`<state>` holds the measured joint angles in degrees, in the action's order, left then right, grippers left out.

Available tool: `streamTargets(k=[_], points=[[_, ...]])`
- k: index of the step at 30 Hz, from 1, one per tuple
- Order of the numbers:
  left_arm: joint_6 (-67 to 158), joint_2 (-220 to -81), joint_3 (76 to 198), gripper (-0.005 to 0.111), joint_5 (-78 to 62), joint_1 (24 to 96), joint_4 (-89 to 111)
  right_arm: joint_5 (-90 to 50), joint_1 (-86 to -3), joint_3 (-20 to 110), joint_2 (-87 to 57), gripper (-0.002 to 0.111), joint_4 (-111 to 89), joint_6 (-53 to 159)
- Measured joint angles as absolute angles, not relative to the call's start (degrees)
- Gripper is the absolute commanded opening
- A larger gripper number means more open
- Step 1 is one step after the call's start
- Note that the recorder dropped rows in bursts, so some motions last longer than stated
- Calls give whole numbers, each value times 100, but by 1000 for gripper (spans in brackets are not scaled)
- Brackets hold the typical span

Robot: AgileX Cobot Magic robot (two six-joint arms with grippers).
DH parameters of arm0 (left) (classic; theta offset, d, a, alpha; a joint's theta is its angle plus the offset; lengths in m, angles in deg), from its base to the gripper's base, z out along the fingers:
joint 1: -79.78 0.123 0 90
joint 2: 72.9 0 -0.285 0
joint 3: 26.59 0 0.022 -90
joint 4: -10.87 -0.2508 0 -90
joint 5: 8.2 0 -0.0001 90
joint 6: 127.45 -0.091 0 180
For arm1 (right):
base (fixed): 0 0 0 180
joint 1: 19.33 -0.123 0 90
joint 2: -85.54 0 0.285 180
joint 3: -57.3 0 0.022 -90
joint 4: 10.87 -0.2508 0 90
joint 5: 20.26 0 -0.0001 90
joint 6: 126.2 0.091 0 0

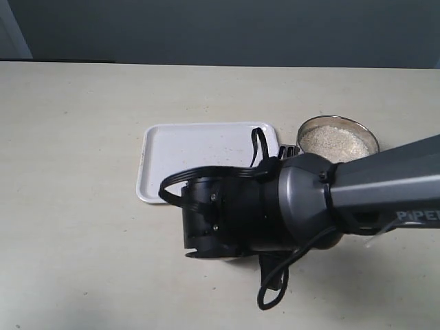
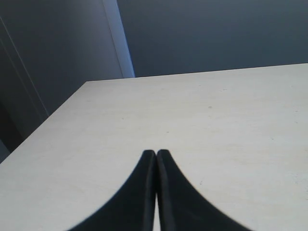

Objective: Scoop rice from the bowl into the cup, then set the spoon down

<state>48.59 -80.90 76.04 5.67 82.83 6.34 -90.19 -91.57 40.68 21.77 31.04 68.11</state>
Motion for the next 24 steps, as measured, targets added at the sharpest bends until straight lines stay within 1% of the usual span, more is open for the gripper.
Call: streamTargets(k=[11,19,24], points=[[4859,-8090,7604,0,567,8283,634,-9019,-9286,4054,2177,-1,3357,7213],[4859,-8090,7604,0,567,8283,634,-9019,-9421,3630,2177,-1,3492,7527],[4859,-8090,7604,0,567,8283,634,-9019,-9466,3607,2177,-1,3571,7796]])
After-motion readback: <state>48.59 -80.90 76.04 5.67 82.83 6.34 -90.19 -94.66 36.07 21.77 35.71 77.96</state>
